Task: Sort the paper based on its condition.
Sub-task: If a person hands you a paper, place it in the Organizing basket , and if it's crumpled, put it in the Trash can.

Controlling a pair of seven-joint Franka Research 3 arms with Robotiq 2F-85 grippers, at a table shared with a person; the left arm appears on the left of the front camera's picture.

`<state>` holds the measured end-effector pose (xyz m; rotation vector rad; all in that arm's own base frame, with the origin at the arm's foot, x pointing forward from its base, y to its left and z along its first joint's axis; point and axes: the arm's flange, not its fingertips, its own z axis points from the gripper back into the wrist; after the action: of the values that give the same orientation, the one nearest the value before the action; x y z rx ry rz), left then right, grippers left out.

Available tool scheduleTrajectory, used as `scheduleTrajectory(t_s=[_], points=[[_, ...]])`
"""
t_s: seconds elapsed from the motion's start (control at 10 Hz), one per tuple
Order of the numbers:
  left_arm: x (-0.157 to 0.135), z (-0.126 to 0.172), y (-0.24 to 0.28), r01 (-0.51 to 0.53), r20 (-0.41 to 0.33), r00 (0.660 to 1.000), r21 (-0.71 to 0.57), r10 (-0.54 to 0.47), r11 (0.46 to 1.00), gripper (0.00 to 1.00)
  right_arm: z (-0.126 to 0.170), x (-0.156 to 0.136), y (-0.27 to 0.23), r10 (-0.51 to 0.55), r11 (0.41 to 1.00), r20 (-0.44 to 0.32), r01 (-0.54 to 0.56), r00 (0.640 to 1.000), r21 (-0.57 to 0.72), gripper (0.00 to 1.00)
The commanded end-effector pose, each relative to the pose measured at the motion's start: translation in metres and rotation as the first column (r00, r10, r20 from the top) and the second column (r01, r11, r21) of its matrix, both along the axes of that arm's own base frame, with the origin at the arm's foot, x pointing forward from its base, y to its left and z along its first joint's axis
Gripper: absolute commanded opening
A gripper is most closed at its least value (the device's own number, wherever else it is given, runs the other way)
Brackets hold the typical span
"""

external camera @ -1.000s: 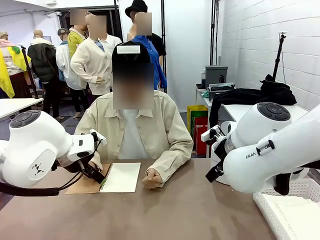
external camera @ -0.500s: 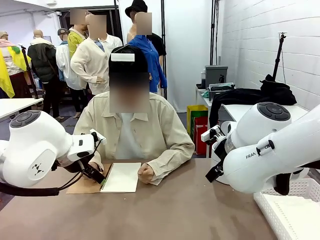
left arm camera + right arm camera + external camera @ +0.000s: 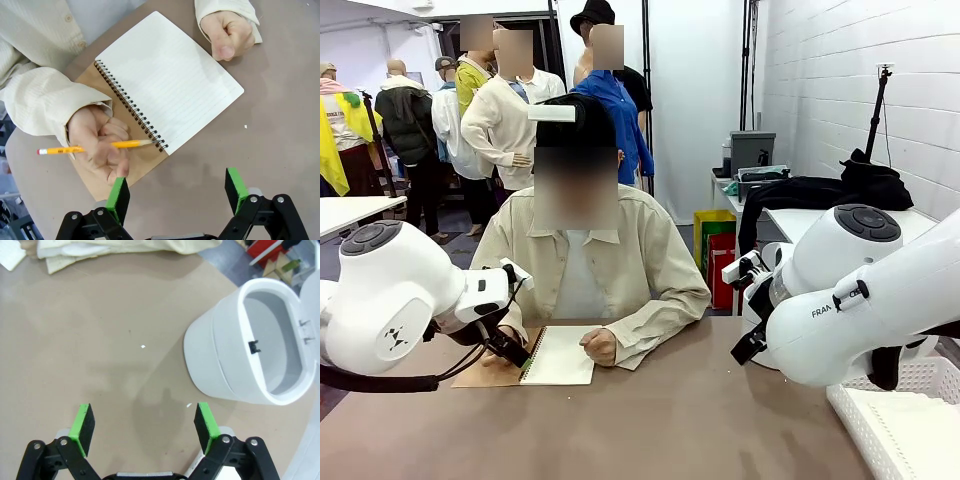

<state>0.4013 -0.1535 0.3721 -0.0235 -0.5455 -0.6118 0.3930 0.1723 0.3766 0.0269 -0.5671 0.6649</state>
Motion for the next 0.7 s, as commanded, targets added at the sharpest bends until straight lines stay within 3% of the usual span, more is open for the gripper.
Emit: scheduleTrajectory(t_s=[0.0,0.3,0.6], points=[[-0.003,0.020,0.006,0.045,-0.049,0.998,-0.043,-0.047,0.998,1.00,0.019,-0.008,0.012,0.045,0.998,-0.051,-0.043,0.998,0.041,1.00],[-0.009,0.062,0.022,0.140,-0.088,0.984,-0.171,-0.156,0.975,1.00,0.057,-0.015,0.026,0.085,0.993,-0.106,-0.075,0.991,0.094,1.00],[-0.018,0.112,0.039,0.219,-0.027,0.973,-0.180,-0.227,0.959,1.00,0.098,-0.022,0.034,0.097,0.993,-0.095,-0.090,0.991,0.076,1.00]])
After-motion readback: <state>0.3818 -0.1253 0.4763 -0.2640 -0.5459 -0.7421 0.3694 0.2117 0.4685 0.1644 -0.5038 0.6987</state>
